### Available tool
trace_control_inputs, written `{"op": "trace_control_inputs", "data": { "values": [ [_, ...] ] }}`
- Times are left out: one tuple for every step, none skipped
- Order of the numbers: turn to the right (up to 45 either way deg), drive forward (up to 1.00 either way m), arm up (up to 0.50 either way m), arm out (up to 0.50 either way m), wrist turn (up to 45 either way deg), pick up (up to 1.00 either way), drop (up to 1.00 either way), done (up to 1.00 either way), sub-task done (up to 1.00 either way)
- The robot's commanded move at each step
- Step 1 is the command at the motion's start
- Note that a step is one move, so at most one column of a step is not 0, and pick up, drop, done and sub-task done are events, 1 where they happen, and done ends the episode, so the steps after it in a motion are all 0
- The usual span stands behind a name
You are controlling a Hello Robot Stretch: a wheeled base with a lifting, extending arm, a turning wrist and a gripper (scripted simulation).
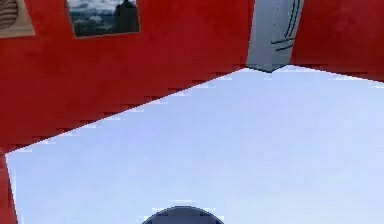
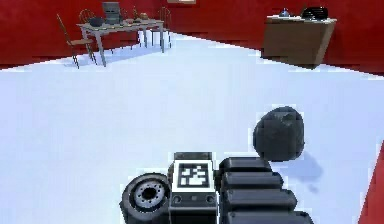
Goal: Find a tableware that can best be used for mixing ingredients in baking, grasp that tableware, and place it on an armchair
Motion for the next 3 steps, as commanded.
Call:
{"op": "trace_control_inputs", "data": {
  "values": [
    [0.0, 0.05, 0.00, 0.00, 0.0, 0.00, 0.00, 0.00, 0.00],
    [-45.0, 0.00, 0.00, 0.00, 0.0, 0.00, 0.00, 0.00, 0.00],
    [-33.0, 0.00, 0.00, 0.00, 0.0, 0.00, 0.00, 0.00, 0.00]
  ]
}}
